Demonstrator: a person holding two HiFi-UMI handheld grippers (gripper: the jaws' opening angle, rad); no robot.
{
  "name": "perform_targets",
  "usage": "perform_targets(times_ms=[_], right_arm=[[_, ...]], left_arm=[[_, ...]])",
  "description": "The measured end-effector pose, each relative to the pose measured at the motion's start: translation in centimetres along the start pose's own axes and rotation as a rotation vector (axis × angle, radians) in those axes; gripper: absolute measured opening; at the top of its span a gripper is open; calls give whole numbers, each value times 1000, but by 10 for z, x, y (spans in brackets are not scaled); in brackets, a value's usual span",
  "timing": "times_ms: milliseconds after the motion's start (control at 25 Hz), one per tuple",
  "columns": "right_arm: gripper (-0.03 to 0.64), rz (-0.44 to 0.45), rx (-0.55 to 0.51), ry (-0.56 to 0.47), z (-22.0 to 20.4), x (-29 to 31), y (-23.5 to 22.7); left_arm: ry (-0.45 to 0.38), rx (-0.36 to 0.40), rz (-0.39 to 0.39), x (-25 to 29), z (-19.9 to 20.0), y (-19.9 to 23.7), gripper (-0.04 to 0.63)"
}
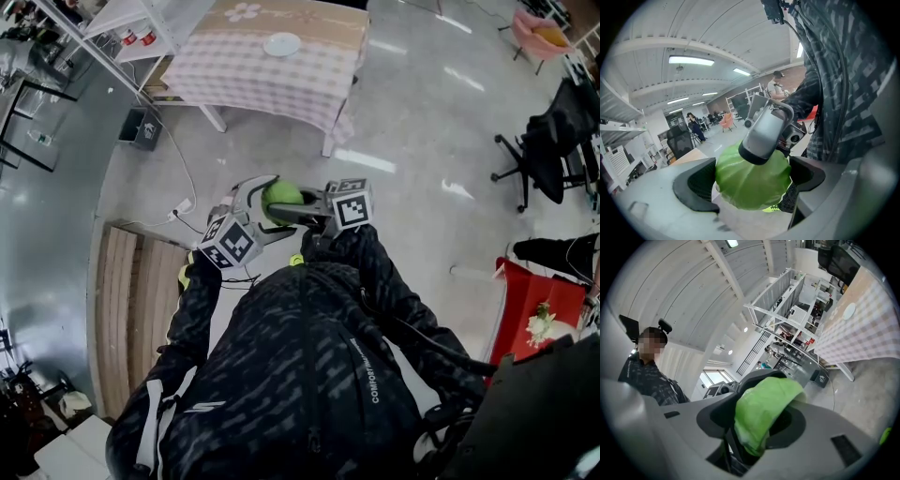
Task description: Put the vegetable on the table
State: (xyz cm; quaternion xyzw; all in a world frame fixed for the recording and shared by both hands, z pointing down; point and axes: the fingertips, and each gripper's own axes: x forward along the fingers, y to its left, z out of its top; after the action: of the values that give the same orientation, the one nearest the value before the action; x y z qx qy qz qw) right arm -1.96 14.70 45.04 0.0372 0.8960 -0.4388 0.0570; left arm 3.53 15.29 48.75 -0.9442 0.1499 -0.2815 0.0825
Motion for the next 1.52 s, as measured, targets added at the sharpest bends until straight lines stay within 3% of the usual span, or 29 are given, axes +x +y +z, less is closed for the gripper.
perform_targets(times_ms=[320,880,1280,1520], right_arm=[[161,18,8,10,6,9,-2],[161,23,68,14,73,5,-94],[161,5,60,4,10,25,-4],[161,16,51,10,20,6,-17]], left_arm=[[20,-8,10,-7,-4,9,474],[39,-54,-13,44,-38,103,474],[21,-35,-30,-21,-7,15,474],[40,-29,-17,3,-6,26,474]])
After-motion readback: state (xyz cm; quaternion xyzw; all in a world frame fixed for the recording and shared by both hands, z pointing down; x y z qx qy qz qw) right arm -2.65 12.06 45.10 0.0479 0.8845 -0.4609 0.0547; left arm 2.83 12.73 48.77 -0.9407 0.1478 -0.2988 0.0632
